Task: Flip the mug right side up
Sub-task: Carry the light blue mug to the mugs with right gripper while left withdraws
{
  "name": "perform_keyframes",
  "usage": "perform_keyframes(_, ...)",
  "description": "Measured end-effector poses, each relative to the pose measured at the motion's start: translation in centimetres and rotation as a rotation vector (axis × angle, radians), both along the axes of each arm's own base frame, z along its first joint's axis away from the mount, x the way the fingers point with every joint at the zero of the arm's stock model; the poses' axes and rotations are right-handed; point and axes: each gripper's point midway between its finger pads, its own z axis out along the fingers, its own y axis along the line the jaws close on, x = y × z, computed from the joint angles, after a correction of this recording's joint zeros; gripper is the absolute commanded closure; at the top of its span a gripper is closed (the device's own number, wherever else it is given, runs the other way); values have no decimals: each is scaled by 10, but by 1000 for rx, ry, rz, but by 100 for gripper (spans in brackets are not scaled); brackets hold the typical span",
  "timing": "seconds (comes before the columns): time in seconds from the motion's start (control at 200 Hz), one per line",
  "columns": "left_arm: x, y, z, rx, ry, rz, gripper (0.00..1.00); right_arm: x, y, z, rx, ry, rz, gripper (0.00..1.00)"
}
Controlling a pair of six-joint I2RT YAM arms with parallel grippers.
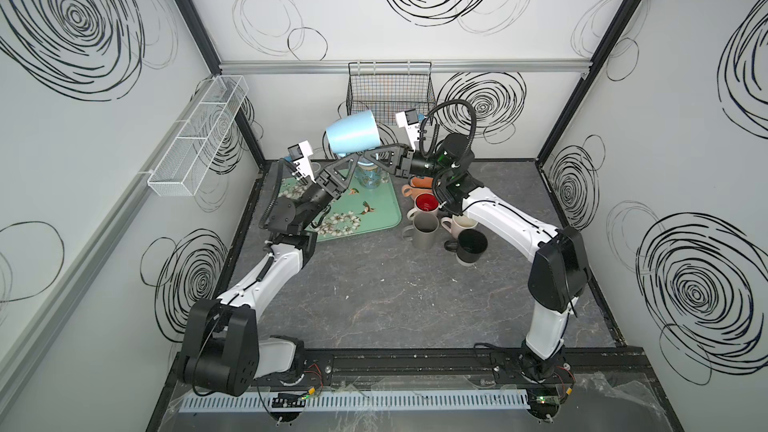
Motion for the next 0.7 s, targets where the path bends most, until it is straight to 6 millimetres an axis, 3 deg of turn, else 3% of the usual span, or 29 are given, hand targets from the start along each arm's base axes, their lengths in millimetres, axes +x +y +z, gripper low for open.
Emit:
perform_keyframes(0.165,-3,-10,-3,37,3,-60,58,9,-47,-4,-111,-127,-119,100)
perform_keyframes(0.42,-16,-19,1,87,-54,-125,56,46,-166,-14,-365,-313,-475,100)
perform_keyframes(0.555,-15,-22,-7,112,-53,-140,57,70,-221,-43,-593,-377,-654,100)
perform_keyframes(0.7,-8,-23,-24,132,-15,-154,59,88,-272,-89,-852,-406,-730,100)
